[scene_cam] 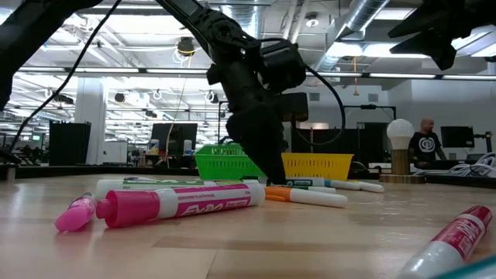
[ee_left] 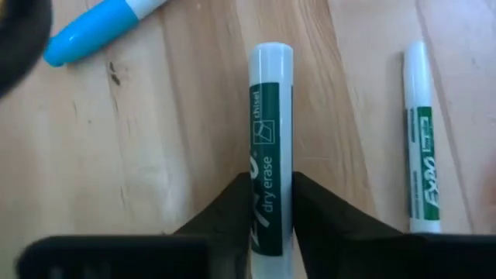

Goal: Pick & Place Markers
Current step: Put the dark green highlighter in the blue bin

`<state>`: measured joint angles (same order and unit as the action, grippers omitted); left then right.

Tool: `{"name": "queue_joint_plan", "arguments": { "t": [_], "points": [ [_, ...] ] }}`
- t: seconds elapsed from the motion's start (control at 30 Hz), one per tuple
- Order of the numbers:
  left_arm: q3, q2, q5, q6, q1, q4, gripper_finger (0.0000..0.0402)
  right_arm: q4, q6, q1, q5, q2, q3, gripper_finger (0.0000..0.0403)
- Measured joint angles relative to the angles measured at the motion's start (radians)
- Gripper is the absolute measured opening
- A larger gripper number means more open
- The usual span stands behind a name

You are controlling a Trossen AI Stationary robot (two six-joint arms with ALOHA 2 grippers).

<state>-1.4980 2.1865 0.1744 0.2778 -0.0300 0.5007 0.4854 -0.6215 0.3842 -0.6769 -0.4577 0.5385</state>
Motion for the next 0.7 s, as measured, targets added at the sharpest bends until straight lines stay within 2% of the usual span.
{"name": "queue_joint_plan", "arguments": {
  "t": [0.2, 0.47, 0.57, 0.7],
  "points": [
    [0.011, -0.059, -0.119, -0.002, 0.029, 0.027, 0.0064, 0.0, 0.0, 0.0, 0.0, 0.0, 0.0, 0.0162],
    [0.009, -0.209, -0.178, -0.083, 0.03, 0.024, 0.0064, 0.0, 0.0, 0.0, 0.0, 0.0, 0.0, 0.0162],
    [0.008, -0.303, -0.161, -0.126, 0.029, 0.032, 0.0064, 0.0, 0.0, 0.0, 0.0, 0.0, 0.0, 0.0162],
    [0.007, -0.422, -0.001, -0.185, 0.012, 0.056, 0.0064, 0.0, 0.0, 0.0, 0.0, 0.0, 0.0, 0.0162]
  ]
}}
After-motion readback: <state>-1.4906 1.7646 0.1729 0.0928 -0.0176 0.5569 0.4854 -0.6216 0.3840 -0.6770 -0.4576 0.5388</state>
